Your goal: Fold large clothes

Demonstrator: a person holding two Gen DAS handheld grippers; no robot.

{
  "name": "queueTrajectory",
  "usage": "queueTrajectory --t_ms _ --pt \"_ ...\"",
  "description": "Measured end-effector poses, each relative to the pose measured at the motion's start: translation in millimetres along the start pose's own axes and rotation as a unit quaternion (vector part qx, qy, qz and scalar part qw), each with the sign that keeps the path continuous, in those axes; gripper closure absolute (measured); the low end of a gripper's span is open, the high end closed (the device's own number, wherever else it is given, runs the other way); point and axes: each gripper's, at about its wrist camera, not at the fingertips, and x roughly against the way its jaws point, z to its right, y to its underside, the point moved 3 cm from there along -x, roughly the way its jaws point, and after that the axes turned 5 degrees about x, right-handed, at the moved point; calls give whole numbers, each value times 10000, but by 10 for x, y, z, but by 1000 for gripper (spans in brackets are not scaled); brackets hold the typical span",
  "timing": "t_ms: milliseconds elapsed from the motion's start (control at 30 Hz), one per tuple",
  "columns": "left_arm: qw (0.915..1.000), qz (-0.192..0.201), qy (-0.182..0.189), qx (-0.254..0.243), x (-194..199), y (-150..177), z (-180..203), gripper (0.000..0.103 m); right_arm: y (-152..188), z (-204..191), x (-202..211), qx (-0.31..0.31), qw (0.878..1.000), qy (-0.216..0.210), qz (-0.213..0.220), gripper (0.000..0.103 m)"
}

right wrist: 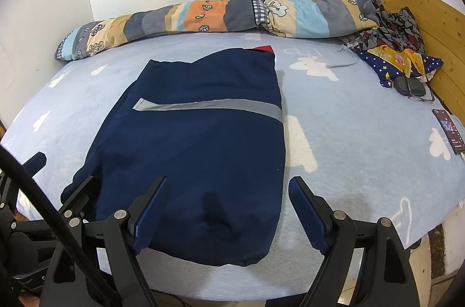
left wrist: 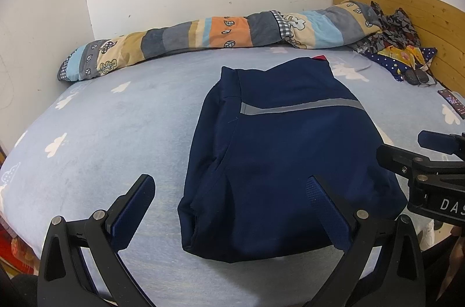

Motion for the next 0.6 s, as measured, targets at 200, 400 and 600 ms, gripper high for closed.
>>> queueTrajectory --t_ms 200,400,600 --pt "10000 -3 -8 20 -2 -1 -4 0 1 11 -1 -27 10000 12 3 16" --pt "9999 -112 38 36 -9 -18 -7 0 3 50 -7 -64 10000 51 -8 16" --pt "9994 71 -293 -141 175 -207 -113 0 -16 115 44 -184 9998 98 74 15"
